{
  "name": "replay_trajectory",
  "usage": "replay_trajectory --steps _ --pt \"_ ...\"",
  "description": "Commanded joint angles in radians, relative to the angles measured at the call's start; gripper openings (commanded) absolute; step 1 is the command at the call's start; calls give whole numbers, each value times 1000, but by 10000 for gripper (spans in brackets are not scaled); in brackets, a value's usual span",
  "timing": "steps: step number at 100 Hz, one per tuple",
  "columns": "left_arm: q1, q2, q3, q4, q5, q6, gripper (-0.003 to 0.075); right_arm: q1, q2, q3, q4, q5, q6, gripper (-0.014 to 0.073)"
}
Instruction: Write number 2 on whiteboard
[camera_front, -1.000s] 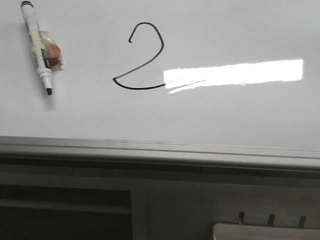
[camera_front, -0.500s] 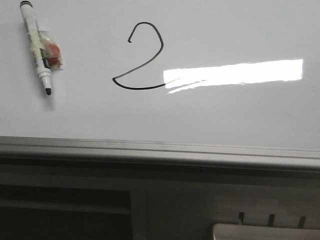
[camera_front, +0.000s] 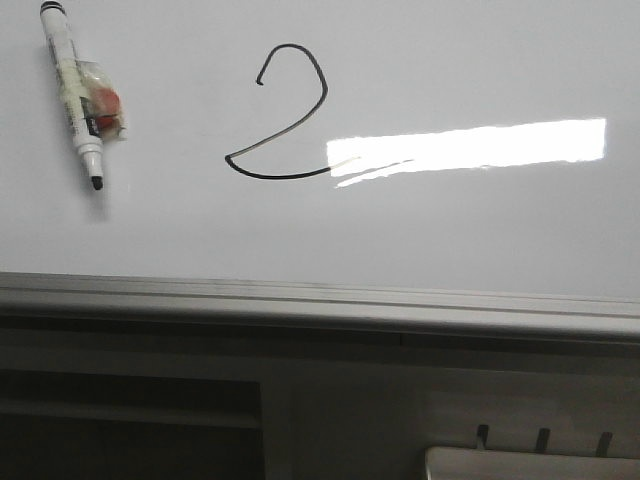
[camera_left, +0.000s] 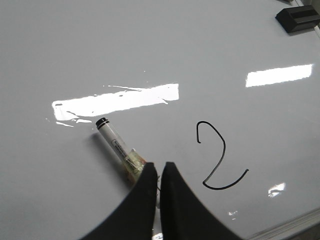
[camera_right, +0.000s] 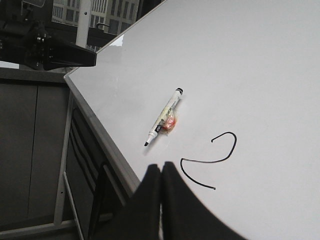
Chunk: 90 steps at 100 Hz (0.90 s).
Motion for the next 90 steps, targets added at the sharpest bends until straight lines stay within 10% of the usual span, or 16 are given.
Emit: replay_trajectory --steps 1,67,90 --pt "13 8 -27 -36 -72 -12 -20 -1 7 -26 0 -77 -2 -60" --pt "405 -272 273 -148 -73 156 -20 -1 7 -26 0 -77 -2 -60" --pt "425 -275 270 -139 237 156 -20 -1 7 -26 0 -77 -2 -60"
